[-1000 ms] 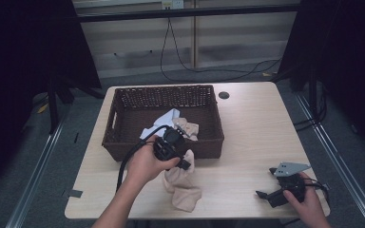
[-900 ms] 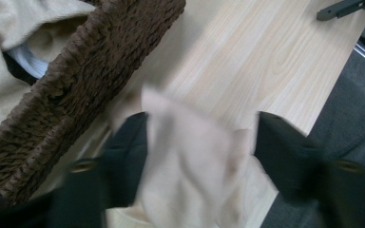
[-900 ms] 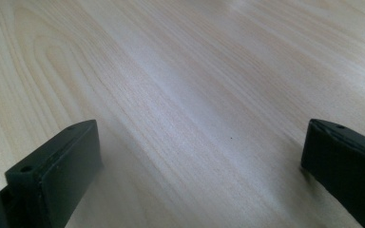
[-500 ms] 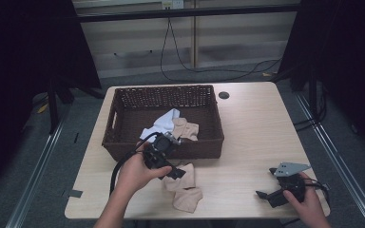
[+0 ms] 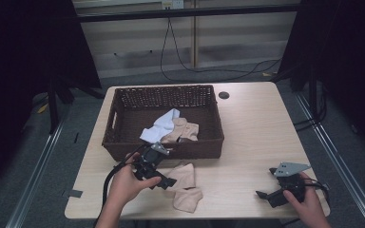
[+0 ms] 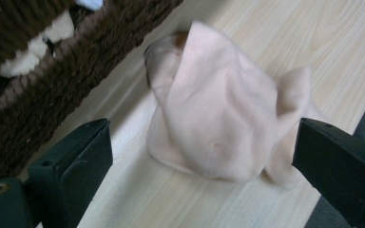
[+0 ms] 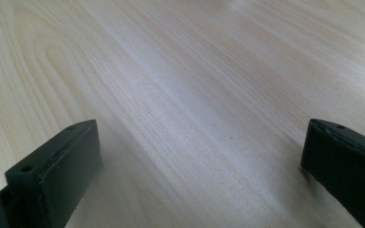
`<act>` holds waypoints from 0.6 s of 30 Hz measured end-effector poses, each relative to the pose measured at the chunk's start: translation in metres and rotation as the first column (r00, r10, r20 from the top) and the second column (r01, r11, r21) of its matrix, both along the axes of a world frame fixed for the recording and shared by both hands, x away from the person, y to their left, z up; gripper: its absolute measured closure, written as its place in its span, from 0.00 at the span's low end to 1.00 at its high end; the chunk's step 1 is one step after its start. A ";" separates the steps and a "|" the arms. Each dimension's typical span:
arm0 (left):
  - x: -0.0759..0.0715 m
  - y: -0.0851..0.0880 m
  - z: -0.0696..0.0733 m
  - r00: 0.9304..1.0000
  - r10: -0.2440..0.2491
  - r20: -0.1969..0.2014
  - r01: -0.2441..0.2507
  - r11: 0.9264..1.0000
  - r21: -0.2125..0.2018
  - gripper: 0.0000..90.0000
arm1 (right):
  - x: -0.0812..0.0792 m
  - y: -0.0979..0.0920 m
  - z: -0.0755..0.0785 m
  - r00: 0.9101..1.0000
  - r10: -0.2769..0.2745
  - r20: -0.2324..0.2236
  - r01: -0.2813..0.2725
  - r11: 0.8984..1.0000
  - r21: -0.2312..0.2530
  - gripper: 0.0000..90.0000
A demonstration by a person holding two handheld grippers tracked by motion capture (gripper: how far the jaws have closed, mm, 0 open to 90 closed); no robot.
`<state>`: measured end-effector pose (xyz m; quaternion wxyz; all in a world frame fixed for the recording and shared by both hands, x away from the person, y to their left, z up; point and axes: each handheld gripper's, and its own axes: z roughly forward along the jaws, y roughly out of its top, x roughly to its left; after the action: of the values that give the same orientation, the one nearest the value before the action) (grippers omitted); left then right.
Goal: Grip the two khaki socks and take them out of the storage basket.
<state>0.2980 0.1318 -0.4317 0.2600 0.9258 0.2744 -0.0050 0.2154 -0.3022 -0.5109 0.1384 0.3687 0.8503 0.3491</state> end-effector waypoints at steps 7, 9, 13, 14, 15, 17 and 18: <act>-0.004 0.012 -0.016 1.000 -0.020 -0.002 0.020 1.000 0.001 0.06 | 0.000 0.000 0.000 1.000 0.000 0.000 0.000 1.000 0.000 0.00; -0.005 0.015 -0.021 1.000 -0.014 0.004 0.014 1.000 -0.009 0.06 | 0.000 0.000 0.000 1.000 0.000 0.000 0.000 1.000 0.000 0.00; -0.004 0.024 -0.030 1.000 -0.026 -0.004 0.026 1.000 -0.012 0.06 | 0.000 0.000 0.000 1.000 0.000 0.000 0.000 1.000 0.000 0.00; -0.004 0.026 -0.033 1.000 -0.025 0.004 0.025 1.000 -0.013 0.06 | 0.000 0.000 0.000 1.000 0.000 0.000 0.000 1.000 0.000 0.00; -0.004 0.028 -0.035 0.999 -0.033 0.009 0.033 0.999 -0.014 0.06 | 0.000 0.000 0.000 1.000 0.000 0.000 0.000 1.000 0.000 0.00; -0.004 0.031 -0.040 0.999 -0.035 0.010 0.035 0.999 -0.017 0.05 | 0.000 0.000 0.000 1.000 0.000 0.000 0.000 1.000 0.000 0.00; -0.004 0.033 -0.043 0.999 -0.045 0.012 0.046 0.999 -0.013 0.05 | 0.000 0.000 0.000 1.000 0.000 0.000 0.000 1.000 0.000 0.00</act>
<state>0.2940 0.1651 -0.4744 0.2674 0.9301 0.2516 -0.0071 0.2154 -0.3022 -0.5109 0.1385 0.3686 0.8503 0.3491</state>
